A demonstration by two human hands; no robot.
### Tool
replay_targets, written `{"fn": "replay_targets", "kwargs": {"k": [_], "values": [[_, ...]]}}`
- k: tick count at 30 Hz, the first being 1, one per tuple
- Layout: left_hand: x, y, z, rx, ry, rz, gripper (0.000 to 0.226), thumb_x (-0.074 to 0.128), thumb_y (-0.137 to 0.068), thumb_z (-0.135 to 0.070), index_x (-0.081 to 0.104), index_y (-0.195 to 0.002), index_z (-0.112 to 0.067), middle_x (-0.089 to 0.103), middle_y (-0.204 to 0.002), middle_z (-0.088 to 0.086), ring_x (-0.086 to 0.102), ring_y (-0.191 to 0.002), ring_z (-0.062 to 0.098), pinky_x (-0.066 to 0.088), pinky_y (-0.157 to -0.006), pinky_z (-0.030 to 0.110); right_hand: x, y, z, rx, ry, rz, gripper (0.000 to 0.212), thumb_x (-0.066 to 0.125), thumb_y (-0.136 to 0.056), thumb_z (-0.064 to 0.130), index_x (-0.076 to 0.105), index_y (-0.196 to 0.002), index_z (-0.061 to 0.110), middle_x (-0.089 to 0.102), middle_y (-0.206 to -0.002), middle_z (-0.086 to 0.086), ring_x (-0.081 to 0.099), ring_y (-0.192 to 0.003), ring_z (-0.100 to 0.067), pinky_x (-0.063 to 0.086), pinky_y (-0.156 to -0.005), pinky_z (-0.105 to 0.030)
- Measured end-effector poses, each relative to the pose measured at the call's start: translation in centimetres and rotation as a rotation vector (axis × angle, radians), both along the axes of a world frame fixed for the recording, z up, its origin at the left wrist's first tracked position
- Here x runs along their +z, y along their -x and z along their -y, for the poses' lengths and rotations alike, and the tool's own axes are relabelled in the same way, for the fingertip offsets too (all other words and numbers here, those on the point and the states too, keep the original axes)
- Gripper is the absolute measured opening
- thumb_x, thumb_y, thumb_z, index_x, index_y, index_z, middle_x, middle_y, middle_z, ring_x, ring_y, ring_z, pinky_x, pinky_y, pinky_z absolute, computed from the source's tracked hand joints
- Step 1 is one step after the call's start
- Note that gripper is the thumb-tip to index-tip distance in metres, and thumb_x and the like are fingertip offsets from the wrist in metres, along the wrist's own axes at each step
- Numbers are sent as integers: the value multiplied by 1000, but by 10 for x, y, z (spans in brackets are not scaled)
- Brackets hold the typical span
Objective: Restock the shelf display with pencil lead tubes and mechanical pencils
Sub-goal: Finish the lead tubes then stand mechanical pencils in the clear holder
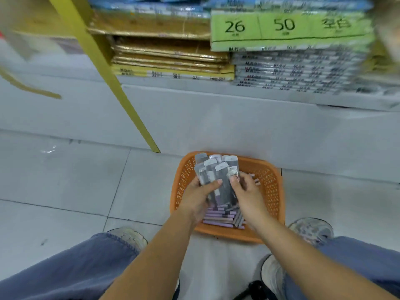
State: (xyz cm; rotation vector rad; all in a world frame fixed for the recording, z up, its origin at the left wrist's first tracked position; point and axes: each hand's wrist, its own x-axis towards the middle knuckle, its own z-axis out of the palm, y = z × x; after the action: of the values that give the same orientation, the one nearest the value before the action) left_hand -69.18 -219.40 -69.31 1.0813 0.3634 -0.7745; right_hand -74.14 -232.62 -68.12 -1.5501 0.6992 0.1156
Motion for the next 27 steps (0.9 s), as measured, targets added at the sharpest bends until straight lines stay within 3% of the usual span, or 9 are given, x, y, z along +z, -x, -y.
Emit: {"fn": "replay_targets", "kwargs": {"k": [3,6,10,12,15,19,22,25,27], "values": [[31,1,-4,40,57,70,36,77,-77,-11,76,-112,-19,73,-120,16,71,-107,32,61,-84,46,33,1,-5,34,-7,86,26,55,-98,28,57,-124,25,69,-111,5,68,-94,-6,56,-77,-22],[66,2,-6,16,68,143,25,74,-85,-13,79,-105,-26,74,-117,15,72,-107,32,59,-89,50,70,3,-9,63,35,177,22,52,-100,24,61,-120,22,71,-106,3,69,-91,-7,55,-73,-21],[120,-1,-2,5,31,262,52,79,-79,-23,64,-128,-12,73,-119,17,71,-108,35,61,-78,44,124,-1,-11,88,107,255,17,48,-101,29,65,-106,28,73,-96,6,68,-81,0,47,-61,-9],[150,-6,-2,-25,18,340,56,78,-79,-26,62,-130,-11,73,-119,17,71,-107,34,61,-76,42,153,-5,-8,118,184,304,18,48,-101,29,65,-106,29,68,-104,3,66,-88,-2,48,-69,-12],[197,-16,-6,-88,38,412,44,79,-79,-28,71,-119,-12,73,-116,19,72,-103,35,61,-78,45,203,-10,1,173,247,372,20,50,-100,28,68,-110,26,64,-110,-1,64,-97,-13,54,-83,-28],[252,-30,-8,-130,81,482,31,80,-80,-21,76,-110,-13,73,-115,20,73,-100,36,61,-78,50,264,-16,11,229,241,520,20,57,-97,19,72,-97,33,75,-92,5,70,-84,-12,58,-77,-32],[284,-38,-7,-108,119,529,25,80,-80,-17,77,-105,-18,75,-110,17,75,-94,31,61,-72,45,296,-27,17,272,331,600,19,58,-96,18,73,-96,30,75,-86,6,69,-78,-10,53,-63,-19],[300,-44,-5,-42,91,577,31,80,-81,-19,73,-111,-23,76,-110,14,75,-96,30,61,-81,52,312,-39,20,280,393,626,14,62,-94,22,69,-101,32,73,-82,1,69,-76,-13,52,-58,-21],[302,-48,-4,-1,53,602,28,80,-82,-22,73,-107,-30,77,-107,10,75,-97,28,59,-89,54,313,-46,18,261,470,642,24,65,-91,28,58,-110,42,70,-79,3,67,-72,-8,55,-59,-28]]}}
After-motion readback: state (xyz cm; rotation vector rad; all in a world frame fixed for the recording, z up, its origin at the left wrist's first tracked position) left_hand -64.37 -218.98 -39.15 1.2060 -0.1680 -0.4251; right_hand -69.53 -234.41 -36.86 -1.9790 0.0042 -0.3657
